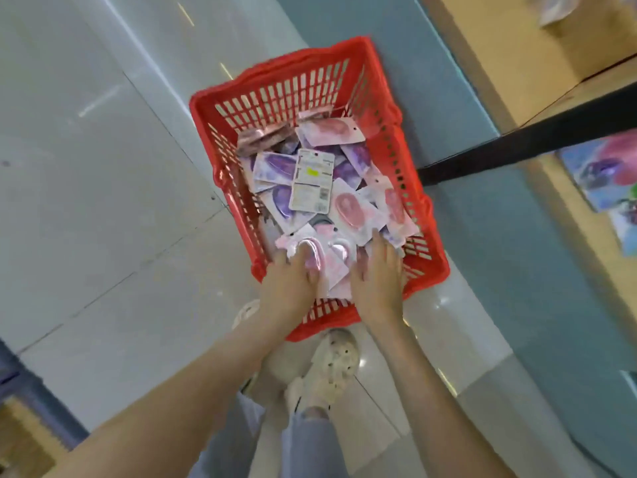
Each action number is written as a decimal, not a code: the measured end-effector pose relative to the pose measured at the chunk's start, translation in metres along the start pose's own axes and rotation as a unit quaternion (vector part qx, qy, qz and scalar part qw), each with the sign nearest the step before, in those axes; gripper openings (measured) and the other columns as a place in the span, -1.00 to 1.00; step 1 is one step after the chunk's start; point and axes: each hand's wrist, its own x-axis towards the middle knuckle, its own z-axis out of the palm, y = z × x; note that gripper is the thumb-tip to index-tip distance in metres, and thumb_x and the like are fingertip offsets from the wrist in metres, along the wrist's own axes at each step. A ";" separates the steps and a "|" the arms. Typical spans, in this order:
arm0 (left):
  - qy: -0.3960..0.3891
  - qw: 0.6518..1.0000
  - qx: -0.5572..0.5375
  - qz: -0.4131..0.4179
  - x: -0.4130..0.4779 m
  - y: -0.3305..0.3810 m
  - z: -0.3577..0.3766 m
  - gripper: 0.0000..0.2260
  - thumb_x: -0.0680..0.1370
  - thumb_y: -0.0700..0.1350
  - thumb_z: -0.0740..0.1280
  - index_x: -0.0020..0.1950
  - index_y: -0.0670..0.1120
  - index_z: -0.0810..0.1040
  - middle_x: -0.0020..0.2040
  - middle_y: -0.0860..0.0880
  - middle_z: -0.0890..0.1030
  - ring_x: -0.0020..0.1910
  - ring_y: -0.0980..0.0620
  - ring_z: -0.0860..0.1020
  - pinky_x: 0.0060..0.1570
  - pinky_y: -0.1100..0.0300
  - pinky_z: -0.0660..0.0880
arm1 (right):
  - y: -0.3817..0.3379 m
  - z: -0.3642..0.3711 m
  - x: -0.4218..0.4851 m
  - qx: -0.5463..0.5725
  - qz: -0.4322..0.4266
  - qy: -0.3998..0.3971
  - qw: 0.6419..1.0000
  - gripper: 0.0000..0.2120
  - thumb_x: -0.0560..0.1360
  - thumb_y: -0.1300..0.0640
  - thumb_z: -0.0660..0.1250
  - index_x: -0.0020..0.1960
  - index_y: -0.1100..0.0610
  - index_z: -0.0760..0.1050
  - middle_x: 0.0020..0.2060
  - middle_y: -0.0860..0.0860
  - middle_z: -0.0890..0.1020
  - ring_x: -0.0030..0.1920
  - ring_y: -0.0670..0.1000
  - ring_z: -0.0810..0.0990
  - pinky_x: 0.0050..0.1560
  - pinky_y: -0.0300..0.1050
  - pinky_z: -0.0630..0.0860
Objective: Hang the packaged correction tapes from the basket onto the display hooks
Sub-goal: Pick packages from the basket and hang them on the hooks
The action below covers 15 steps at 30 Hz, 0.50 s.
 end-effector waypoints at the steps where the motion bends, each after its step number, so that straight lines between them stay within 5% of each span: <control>1: 0.003 0.999 0.019 -0.027 0.012 0.004 0.013 -0.57 0.61 0.08 0.00 0.42 -0.06 0.31 0.27 -0.28 0.41 0.17 -0.30 0.45 0.12 -0.06 0.40 | 0.002 0.004 0.014 0.003 -0.019 0.015 1.000 -0.42 0.56 0.14 0.27 0.52 0.16 0.17 0.46 0.09 0.31 0.44 0.14 0.23 0.42 0.05 0.14; 7: 0.042 0.987 0.051 -0.149 0.043 0.045 0.041 -0.25 0.56 0.29 0.08 0.54 -0.19 0.03 0.41 -0.30 0.25 0.36 -0.28 0.26 0.31 -0.09 0.21 | 0.010 0.024 0.076 -0.116 -0.064 -0.053 0.990 -0.22 0.54 -0.05 0.27 0.57 0.02 -0.14 0.55 0.01 0.09 0.52 0.03 0.03 0.47 0.06 -0.10; 12: 0.077 0.985 0.062 -0.139 0.029 0.037 0.034 -0.36 0.46 0.25 0.31 0.35 -0.17 0.35 0.23 -0.22 0.50 0.29 -0.22 0.38 0.37 -0.13 0.06 | 0.007 0.015 0.062 -0.195 -0.075 -0.014 0.978 -0.33 0.50 0.01 0.29 0.53 0.05 0.09 0.39 0.01 0.33 0.40 0.06 0.21 0.44 0.10 -0.01; 15: 0.146 0.980 0.119 -0.059 0.015 0.022 0.035 -0.65 0.28 -0.06 0.53 -0.04 -0.18 0.57 -0.15 -0.13 0.63 0.05 -0.15 0.57 0.31 -0.23 0.30 | 0.009 0.005 0.044 -0.186 -0.063 -0.042 0.980 -0.33 0.49 0.02 0.32 0.51 0.04 0.13 0.43 0.03 0.29 0.50 0.05 0.06 0.45 0.14 -0.17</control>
